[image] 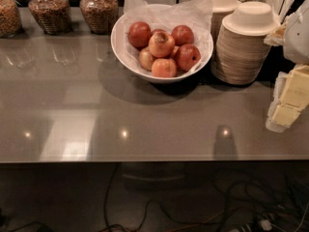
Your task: Pick apple from white bowl
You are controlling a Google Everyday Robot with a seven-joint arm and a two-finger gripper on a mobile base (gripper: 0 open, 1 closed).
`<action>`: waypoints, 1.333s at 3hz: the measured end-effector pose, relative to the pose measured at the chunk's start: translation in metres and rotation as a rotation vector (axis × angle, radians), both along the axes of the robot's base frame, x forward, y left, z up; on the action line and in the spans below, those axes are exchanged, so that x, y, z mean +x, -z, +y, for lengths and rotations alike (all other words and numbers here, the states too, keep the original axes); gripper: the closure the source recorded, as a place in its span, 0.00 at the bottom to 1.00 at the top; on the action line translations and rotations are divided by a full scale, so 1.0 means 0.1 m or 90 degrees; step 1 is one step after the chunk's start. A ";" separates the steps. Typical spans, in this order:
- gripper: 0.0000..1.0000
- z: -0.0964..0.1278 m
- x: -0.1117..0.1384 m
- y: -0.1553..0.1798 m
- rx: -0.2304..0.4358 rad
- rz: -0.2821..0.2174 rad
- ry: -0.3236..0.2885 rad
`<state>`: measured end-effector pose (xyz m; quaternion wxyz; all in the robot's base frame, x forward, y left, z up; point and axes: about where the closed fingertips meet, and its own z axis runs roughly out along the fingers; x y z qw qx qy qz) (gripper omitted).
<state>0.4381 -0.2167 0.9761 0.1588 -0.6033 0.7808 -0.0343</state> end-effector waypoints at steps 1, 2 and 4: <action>0.00 0.00 0.00 0.00 0.000 0.000 0.000; 0.00 0.02 0.05 0.00 0.020 -0.014 0.009; 0.00 0.20 0.54 0.10 0.153 -0.066 0.043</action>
Offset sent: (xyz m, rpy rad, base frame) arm 0.0114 0.0024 -0.0039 0.0699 -0.0294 -0.0287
